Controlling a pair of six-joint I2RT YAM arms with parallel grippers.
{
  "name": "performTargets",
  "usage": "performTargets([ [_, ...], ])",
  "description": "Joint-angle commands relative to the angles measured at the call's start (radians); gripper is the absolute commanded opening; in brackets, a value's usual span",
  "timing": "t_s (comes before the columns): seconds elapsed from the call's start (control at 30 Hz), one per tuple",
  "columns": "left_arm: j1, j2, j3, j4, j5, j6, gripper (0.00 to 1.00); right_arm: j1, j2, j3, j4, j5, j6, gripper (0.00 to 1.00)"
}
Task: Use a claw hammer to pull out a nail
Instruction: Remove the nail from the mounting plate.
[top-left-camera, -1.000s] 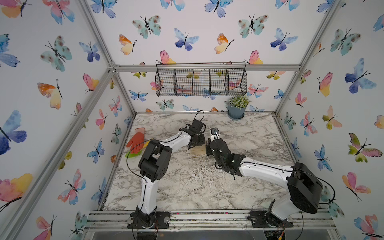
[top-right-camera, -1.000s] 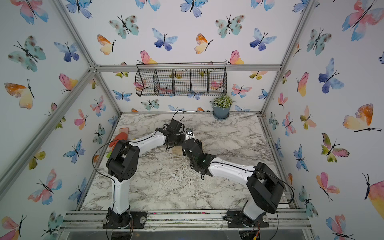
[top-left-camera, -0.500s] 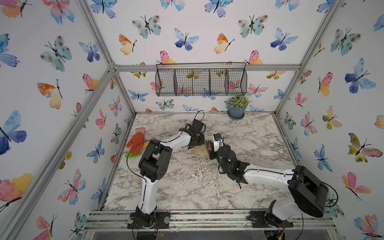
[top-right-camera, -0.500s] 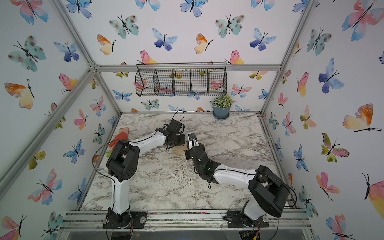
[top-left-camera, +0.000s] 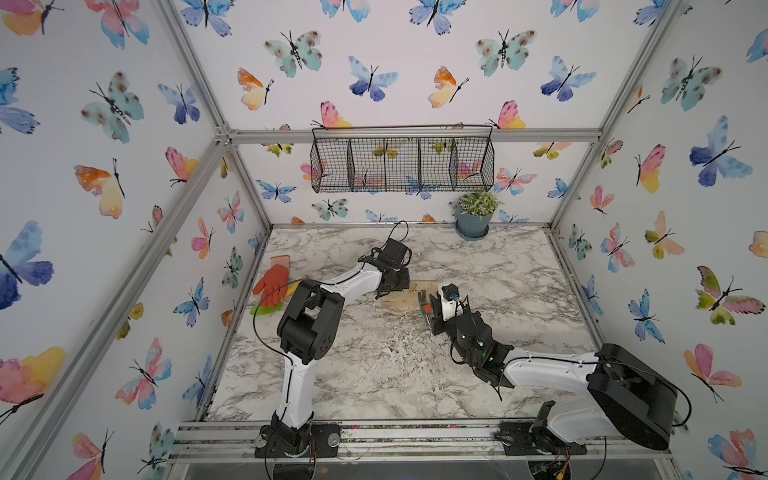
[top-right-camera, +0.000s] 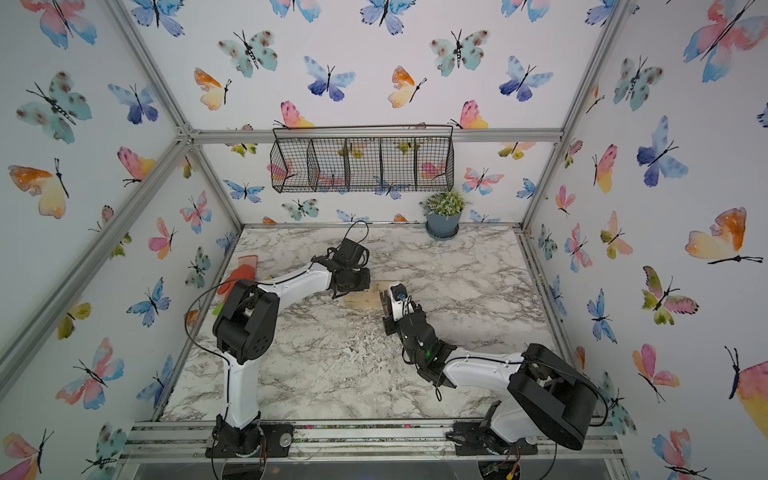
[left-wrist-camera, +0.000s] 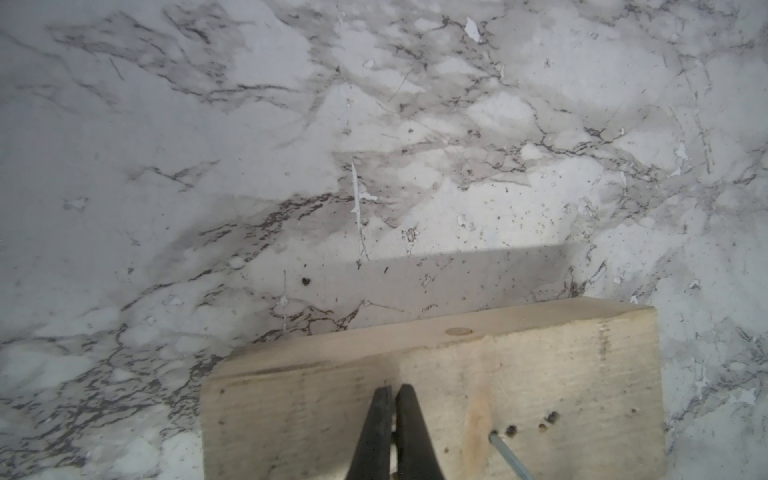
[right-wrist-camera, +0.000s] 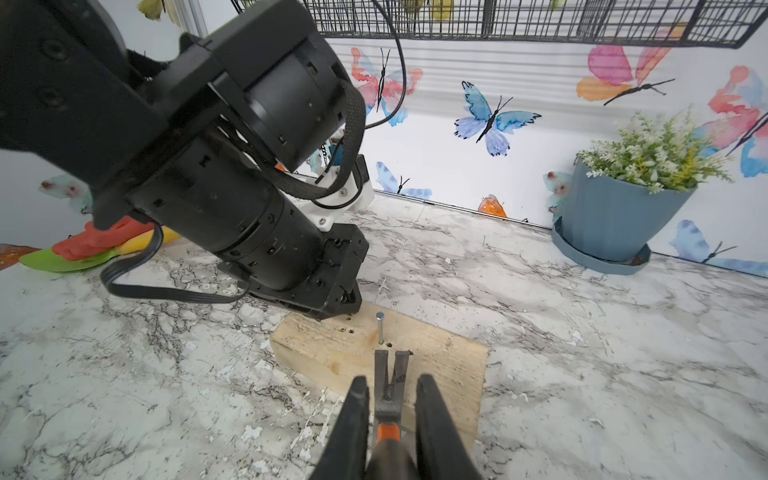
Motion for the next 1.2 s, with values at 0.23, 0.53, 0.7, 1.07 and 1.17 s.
performTargets([
  [0.23, -0.017, 0.203, -0.123, -0.200, 0.027, 0.001, 0.08, -0.002, 0.026, 0.321, -0.443, 0.067, 0.159, 0.03],
  [0.53, -0.017, 0.200, -0.132, -0.192, 0.027, 0.006, 0.08, -0.003, 0.051, 0.426, -0.630, 0.080, 0.204, 0.03],
  [0.7, -0.017, 0.198, -0.141, -0.186, 0.028, 0.005, 0.08, -0.009, 0.083, 0.467, -0.658, 0.058, 0.211, 0.03],
  [1.07, -0.017, 0.196, -0.143, -0.186, 0.029, 0.004, 0.08, -0.036, 0.137, 0.530, -0.666, 0.011, 0.207, 0.03],
  [1.17, -0.018, 0.197, -0.143, -0.182, 0.031, 0.004, 0.08, -0.041, 0.151, 0.550, -0.672, 0.007, 0.204, 0.03],
])
